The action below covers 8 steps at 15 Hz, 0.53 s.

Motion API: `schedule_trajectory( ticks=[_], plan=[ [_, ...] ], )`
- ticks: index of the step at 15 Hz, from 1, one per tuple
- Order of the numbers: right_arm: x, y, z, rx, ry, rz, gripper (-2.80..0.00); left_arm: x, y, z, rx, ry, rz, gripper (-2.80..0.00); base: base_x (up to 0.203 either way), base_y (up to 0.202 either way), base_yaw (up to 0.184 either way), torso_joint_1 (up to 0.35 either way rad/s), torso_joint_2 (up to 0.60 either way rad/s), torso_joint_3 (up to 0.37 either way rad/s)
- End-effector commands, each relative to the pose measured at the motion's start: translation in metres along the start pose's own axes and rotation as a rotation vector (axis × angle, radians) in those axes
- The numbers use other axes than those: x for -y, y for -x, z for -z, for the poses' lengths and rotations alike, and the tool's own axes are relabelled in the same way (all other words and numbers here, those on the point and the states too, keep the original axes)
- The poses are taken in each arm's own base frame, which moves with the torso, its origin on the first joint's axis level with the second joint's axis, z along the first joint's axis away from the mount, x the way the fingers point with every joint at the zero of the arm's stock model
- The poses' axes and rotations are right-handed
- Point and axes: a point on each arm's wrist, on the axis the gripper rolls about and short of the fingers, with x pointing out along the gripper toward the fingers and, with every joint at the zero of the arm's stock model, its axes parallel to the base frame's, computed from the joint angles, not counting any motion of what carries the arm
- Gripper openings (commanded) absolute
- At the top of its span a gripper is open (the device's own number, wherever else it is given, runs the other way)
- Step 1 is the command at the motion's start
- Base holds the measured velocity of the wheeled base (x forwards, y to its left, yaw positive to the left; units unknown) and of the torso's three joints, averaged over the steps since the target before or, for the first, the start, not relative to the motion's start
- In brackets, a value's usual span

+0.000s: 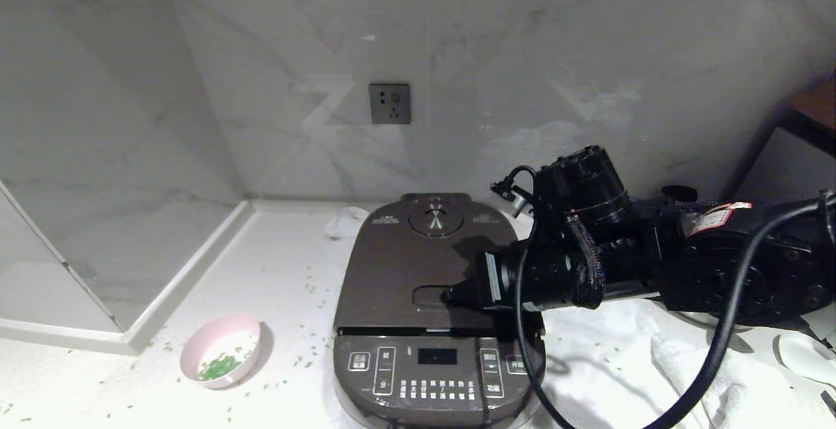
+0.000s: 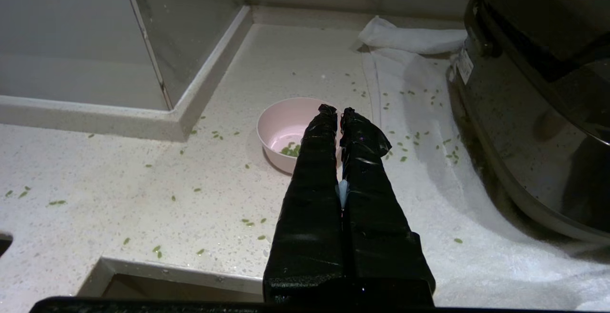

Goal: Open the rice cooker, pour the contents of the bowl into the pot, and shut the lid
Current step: Open the rice cooker

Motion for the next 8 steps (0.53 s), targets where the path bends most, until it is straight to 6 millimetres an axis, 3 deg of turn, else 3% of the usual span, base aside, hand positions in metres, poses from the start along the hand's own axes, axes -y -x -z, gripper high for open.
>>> schedule_trajectory(
  ticks=[1,8],
  plan=[
    [-0.019,0.026,-0.011,0.084,0.037,-0.054,-2.8,0.0,-0.001,0.004,-0.014,0.0,-0.001,-2.8,0.0,0.0,0.0,0.0,0.0,0.0],
    [-0.058,0.096,-0.019,0.306,0.247,-0.168,-2.8,0.0,-0.001,0.005,-0.016,0.0,0.0,-2.8,0.0,0.0,0.0,0.0,0.0,0.0]
  ],
)
